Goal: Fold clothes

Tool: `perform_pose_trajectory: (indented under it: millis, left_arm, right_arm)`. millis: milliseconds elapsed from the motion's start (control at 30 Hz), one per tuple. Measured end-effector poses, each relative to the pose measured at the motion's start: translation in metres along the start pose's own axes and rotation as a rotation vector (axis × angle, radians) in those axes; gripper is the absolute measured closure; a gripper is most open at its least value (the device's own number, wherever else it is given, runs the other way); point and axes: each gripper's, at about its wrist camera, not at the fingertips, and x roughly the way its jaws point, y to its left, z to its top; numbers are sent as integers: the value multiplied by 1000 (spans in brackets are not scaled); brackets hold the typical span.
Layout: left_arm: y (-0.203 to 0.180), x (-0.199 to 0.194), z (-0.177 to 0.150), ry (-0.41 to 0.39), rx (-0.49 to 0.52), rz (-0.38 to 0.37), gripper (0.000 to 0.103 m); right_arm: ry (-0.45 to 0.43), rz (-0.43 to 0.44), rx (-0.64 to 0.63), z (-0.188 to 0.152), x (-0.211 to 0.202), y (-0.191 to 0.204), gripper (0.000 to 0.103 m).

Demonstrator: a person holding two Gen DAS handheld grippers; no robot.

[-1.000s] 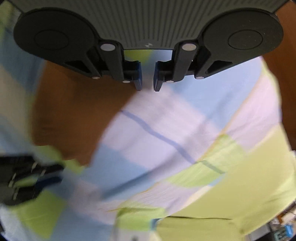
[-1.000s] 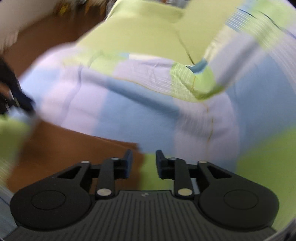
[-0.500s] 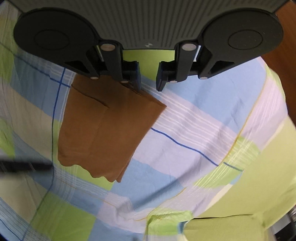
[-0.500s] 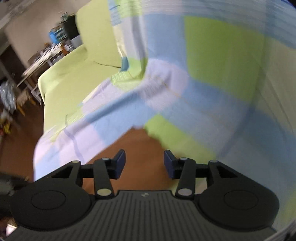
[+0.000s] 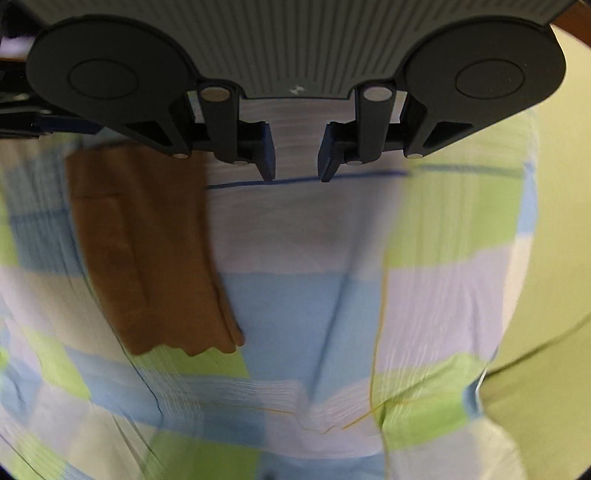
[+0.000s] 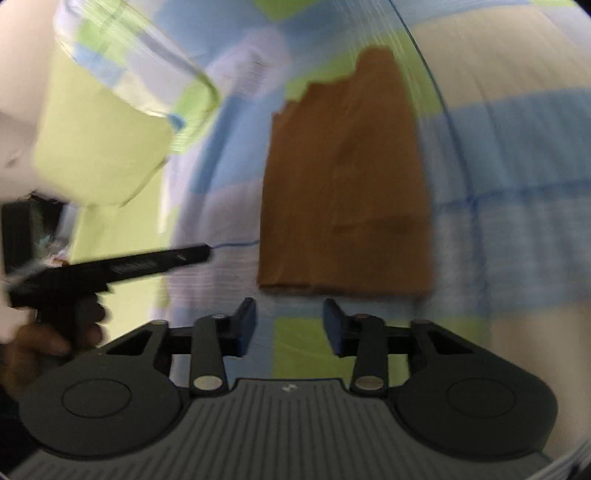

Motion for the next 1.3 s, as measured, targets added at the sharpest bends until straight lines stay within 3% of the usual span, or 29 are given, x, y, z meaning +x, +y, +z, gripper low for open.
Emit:
perform_pose_trajectory:
  millis: [133,267,367,500,733,867,1000,1100,1300]
  left_arm:
    - [1,0,28,-10,107,-36,73]
    - [-1,13,75,-47,154,-133,73]
    - [-1,29,105,-30,136,-216,73]
    - [3,71,150,50,81,-387,73]
    - [21,136,203,200,57,-534,73]
    - [27,158,211,292,-25,-631,73]
    - [29,170,214,351,-80,-695,84]
    - [26,171,213,363,-61,-690,96]
    - [22,161,216,334,-40,-706,98]
  right_arm:
    - [-58,-99,-171,-7,-3,50,77]
    - [-117,-127,-205,-11,4,62,77]
    - [-146,-175,-164,-14,10,66,77]
    - [-198,-248,-89,-18,13,77,71]
    - [-305,-401,129,-23,45,99,70]
    - [-323,-430,198,-30,58,116,69]
    - [-308,-487,158,-34,66,129,69]
    - [-299,-576,94,-34,70,135,69]
    - [-241,-742,-82,-26,87,139,71]
